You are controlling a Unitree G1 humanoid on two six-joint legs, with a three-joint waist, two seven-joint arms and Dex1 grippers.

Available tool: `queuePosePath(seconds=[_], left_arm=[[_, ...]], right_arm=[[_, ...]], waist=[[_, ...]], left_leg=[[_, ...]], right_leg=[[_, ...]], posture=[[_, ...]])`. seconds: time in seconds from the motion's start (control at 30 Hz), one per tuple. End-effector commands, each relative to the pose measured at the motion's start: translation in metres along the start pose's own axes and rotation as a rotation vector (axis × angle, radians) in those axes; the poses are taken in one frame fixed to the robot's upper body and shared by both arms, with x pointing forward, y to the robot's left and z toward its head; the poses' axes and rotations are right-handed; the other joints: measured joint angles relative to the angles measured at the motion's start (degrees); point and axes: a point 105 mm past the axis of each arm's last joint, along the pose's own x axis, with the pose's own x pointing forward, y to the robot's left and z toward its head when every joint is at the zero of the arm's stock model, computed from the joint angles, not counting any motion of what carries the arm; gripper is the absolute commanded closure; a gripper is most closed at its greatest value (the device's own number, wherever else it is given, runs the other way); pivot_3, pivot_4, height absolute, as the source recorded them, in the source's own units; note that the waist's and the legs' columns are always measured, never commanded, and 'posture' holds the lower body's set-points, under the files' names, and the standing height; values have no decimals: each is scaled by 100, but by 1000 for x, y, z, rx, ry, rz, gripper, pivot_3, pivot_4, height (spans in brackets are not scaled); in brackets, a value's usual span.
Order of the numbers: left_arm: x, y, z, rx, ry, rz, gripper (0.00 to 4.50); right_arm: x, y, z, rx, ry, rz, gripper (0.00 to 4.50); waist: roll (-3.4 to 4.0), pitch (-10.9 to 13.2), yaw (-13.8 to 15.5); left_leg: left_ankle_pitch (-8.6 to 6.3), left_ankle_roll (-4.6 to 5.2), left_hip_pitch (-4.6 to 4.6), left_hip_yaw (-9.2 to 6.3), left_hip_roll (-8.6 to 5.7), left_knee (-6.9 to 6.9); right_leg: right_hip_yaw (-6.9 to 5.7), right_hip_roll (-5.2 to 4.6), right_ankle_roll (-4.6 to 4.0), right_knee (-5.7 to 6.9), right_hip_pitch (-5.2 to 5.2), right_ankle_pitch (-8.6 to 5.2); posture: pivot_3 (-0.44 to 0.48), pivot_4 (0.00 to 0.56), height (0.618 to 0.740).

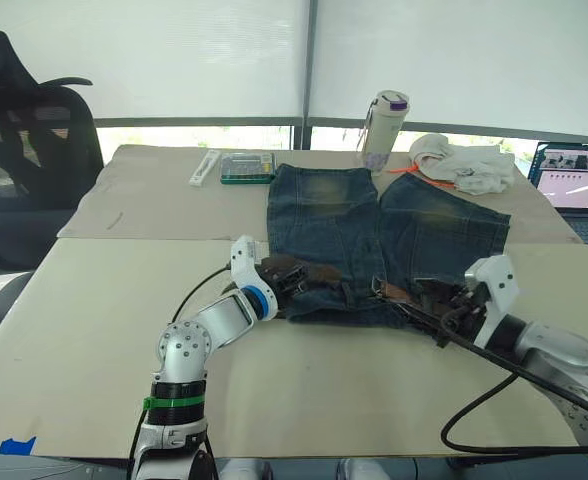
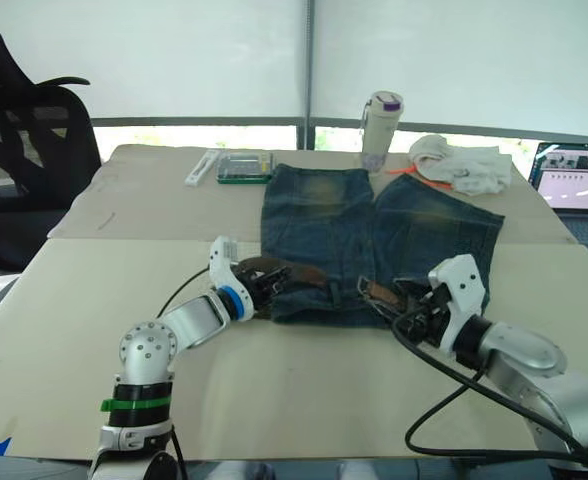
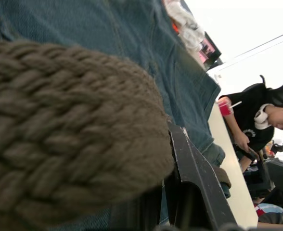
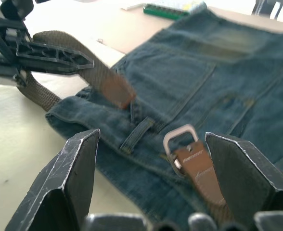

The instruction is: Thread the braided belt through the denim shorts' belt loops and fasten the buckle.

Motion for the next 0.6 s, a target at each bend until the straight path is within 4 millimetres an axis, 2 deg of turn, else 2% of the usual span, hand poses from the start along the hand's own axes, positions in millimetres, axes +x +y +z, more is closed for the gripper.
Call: queuePosePath(seconds=[0.03,0.17,0.37,0.6], left_arm=[[-2,-4,-4,5,-3,13,4500],[3,0,-16,-12,25,44,4500],[5,1,-24,-29,30,79,4500],[12,-2,-36,-45,54,68,4500]], right_arm=[[-7,-3,20,-57,-92,11,654],[-12,-1,8,-65,-31,25,654],[-17,-3,7,-66,-20,14,654],[-16,3,3,-59,-5,25,654]], waist=[[0,0,13],[0,0,44],[-1,0,72],[-1,1,89]], left_leg=[[0,0,0,-1,0,0],[0,0,1,-2,-1,1],[-1,1,5,-3,-2,2],[-2,3,10,-5,-1,2]], right_leg=[[0,0,0,-2,2,0],[-1,0,0,-3,6,0],[0,0,-1,-4,11,0],[-1,0,-1,-7,20,0]], posture=[[0,150,737],[0,150,737],[0,150,737],[0,150,737]])
